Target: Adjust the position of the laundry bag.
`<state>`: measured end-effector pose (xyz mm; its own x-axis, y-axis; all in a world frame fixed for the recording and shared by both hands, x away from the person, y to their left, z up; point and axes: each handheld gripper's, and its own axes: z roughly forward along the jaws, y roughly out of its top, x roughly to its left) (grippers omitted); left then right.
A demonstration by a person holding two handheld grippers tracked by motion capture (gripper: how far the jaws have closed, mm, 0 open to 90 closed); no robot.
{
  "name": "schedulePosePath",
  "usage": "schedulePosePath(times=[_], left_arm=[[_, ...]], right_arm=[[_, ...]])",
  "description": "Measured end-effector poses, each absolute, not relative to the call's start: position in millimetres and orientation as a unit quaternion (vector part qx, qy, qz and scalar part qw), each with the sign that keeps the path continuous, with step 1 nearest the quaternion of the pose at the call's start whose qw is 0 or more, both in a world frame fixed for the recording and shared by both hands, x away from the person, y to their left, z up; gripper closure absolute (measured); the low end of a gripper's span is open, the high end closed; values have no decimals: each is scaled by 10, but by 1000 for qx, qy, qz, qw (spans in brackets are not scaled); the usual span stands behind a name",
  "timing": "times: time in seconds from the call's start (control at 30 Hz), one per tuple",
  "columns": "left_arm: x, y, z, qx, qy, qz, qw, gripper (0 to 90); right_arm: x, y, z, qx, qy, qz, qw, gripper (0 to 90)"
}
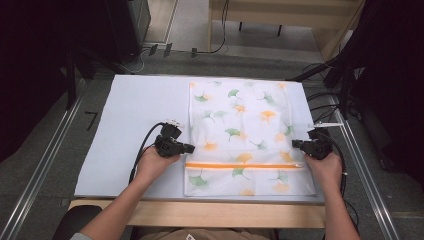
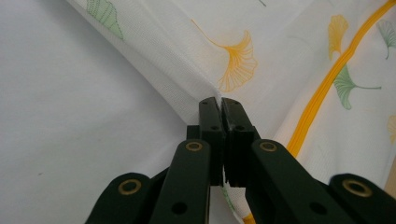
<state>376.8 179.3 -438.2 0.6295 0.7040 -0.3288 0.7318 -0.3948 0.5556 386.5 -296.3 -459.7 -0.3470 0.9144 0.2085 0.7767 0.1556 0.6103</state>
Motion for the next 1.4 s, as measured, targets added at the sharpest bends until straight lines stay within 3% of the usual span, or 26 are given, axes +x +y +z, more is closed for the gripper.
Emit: schedulePosePath(times=[0.53, 0.97, 1.4], left_arm=[[3751, 2348, -4214, 816, 468, -19, 339, 891], [3682, 2862, -4166, 811, 496, 31, 311, 889], [3658, 3006, -4216, 799, 516, 22, 307, 860]], right_arm=[[3953, -2472, -4518, 509, 789, 333, 84, 900], [4026, -1945, -4445, 457, 815, 353, 57, 900], [4040, -1748, -4454, 435, 827, 352, 53, 887]])
